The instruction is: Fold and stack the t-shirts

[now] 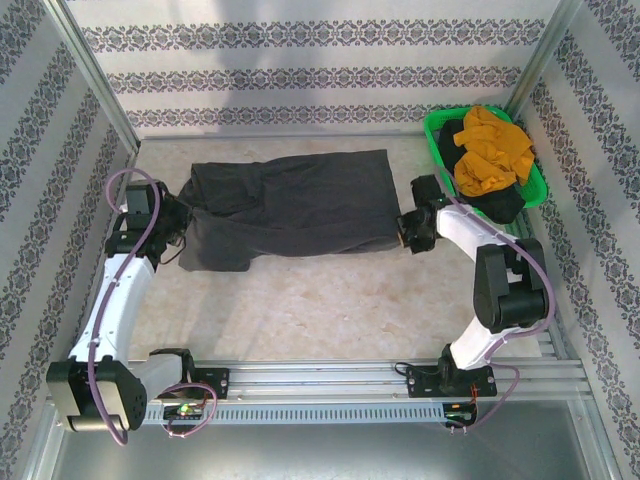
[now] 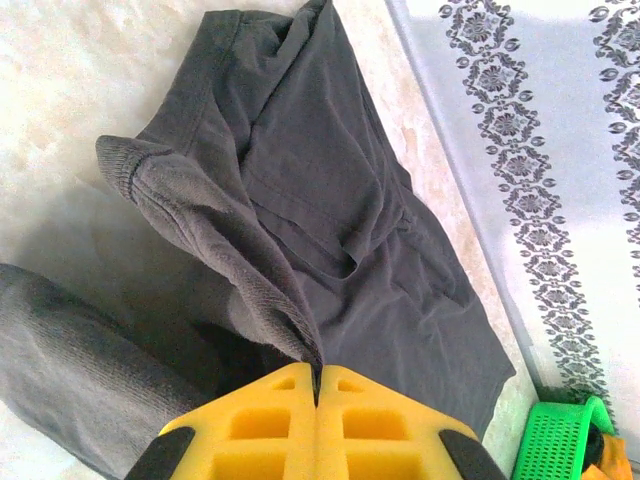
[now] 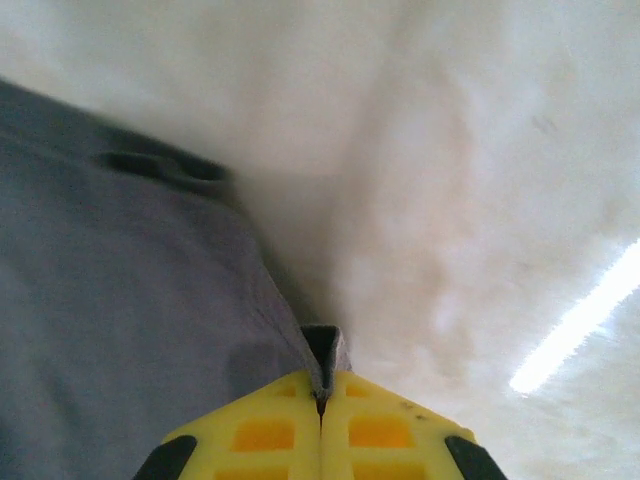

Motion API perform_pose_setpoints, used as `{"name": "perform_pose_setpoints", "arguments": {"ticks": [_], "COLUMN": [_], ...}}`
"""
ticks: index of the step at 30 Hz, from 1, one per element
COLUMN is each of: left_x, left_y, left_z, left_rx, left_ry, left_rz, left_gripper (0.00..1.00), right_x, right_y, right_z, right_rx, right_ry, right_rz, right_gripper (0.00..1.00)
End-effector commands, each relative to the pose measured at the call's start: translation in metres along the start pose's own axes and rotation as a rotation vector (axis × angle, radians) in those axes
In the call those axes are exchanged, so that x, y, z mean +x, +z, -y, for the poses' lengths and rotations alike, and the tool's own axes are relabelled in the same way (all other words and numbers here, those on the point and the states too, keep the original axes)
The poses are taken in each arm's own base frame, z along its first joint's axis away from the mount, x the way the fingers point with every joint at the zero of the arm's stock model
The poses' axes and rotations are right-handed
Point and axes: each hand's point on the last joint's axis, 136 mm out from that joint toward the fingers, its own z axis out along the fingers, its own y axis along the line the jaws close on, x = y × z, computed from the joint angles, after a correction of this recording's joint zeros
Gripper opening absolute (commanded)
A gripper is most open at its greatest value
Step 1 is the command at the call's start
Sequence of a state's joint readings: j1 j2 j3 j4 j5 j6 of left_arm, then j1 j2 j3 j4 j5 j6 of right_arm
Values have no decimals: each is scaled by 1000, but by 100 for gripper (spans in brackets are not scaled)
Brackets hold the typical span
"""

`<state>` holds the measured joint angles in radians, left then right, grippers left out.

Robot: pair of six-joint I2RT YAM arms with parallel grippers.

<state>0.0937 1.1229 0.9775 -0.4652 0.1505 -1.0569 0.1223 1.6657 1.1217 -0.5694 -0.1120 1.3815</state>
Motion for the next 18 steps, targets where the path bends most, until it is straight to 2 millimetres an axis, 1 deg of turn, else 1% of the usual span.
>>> {"name": "perform_pose_setpoints", "arguments": {"ticks": [1,2,3,5,6,7,8,9,11,13,14,15,16,17,18], "left_x": [-33,-41,-47,-55,-56,-55,-52,-47,-32,-15,-7,-1,5,11,15], "left_y": [-13,-20,-26,-42,-47,-53,-57,-58,-59,-59,-59,-58,-58,-57,-54], "left_z": [34,40,41,41,37,29,20,11,-22,-54,-69,-82,-96,-107,-111], "left_rx": [90,96,87,52,22,-13,-41,-63,-150,-234,-273,-310,-353,-386,-390], "left_ry": [-26,-30,-31,-15,-12,-13,-19,-26,-62,-83,-81,-73,-75,-76,-72], "left_rz": [84,106,125,161,166,170,172,166,144,114,99,85,72,56,45], "left_gripper": [0,0,0,0,0,0,0,0,0,0,0,0,0,0,0], "right_x": [-35,-42,-46,-51,-51,-50,-48,-45,-39,-32,-27,-24,-21,-18,-15], "right_y": [-48,-65,-78,-105,-113,-120,-122,-121,-110,-91,-78,-69,-61,-54,-50], "right_z": [-45,-55,-60,-62,-57,-48,-36,-24,6,37,50,62,79,90,96], "right_rx": [-87,-104,-113,-115,-106,-87,-61,-44,7,46,61,92,138,159,165], "right_ry": [-131,-162,-185,-232,-249,-263,-274,-280,-284,-262,-259,-251,-226,-203,-185], "right_rz": [142,173,196,242,253,263,264,262,243,201,168,145,122,97,81], "right_gripper": [0,0,0,0,0,0,0,0,0,0,2,14,29,42,49]}}
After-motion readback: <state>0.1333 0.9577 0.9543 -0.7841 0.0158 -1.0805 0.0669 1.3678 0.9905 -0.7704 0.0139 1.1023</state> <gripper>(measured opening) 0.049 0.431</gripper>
